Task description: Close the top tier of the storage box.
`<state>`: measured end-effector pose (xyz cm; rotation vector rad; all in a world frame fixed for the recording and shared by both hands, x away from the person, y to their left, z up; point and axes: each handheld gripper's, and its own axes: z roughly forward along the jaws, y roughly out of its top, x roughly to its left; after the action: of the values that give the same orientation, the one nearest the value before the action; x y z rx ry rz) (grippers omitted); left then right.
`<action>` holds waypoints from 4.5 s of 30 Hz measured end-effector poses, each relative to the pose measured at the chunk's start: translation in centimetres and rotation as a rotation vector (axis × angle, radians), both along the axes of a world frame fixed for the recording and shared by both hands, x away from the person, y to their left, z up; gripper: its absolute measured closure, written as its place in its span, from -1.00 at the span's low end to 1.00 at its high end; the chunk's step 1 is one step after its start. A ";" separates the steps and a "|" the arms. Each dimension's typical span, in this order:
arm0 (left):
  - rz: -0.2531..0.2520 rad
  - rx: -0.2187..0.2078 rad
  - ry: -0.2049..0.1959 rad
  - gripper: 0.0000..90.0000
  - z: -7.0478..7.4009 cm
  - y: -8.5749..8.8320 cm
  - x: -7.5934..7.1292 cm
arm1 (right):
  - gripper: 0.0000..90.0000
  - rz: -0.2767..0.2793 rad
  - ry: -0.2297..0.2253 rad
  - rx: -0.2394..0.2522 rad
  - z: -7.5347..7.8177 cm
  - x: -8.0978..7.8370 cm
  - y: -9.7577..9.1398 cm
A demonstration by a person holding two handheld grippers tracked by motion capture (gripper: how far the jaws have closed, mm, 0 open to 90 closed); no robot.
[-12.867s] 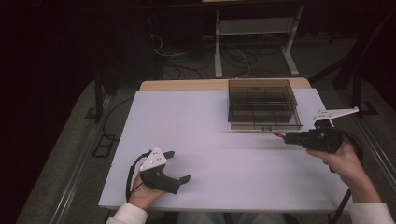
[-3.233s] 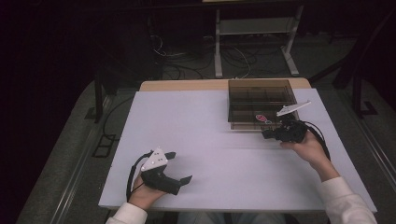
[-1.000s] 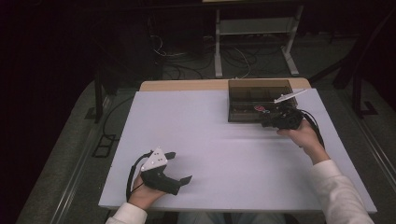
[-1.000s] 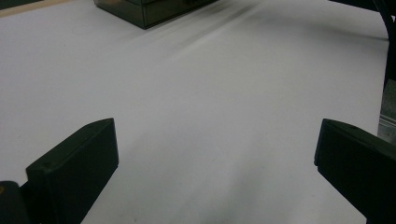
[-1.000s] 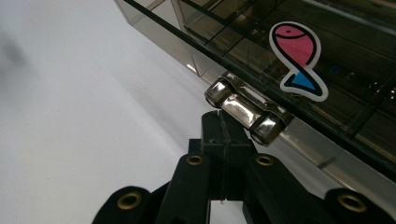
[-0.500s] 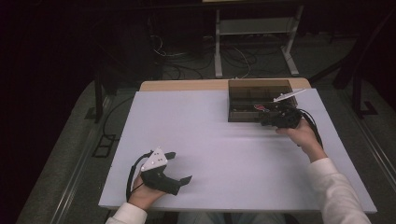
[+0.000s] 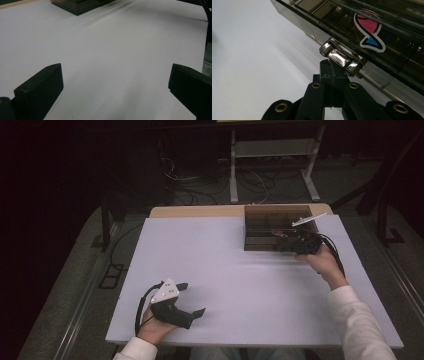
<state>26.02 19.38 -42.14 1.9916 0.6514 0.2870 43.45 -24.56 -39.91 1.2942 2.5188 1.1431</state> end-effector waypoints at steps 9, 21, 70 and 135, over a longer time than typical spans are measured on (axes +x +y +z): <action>0.002 0.000 0.001 -1.00 0.0 0.0 0.0 | 0.99 -0.005 -0.004 0.004 -0.3 0.5 0.2; -0.001 0.000 0.002 -1.00 0.0 0.0 0.0 | 0.98 -0.027 -0.009 0.002 -0.2 1.1 0.2; -0.020 0.000 -0.002 -1.00 0.1 -0.4 -0.2 | 0.09 -0.041 -0.065 0.093 1.6 -2.7 -0.6; -0.004 -0.014 0.001 -1.00 0.2 -0.1 -0.1 | -1.00 -0.078 -0.236 0.253 -0.7 -14.3 -1.9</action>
<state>25.97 19.30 -41.99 1.9797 0.6488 0.2785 29.11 -26.41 -40.57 1.2120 2.1927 1.5357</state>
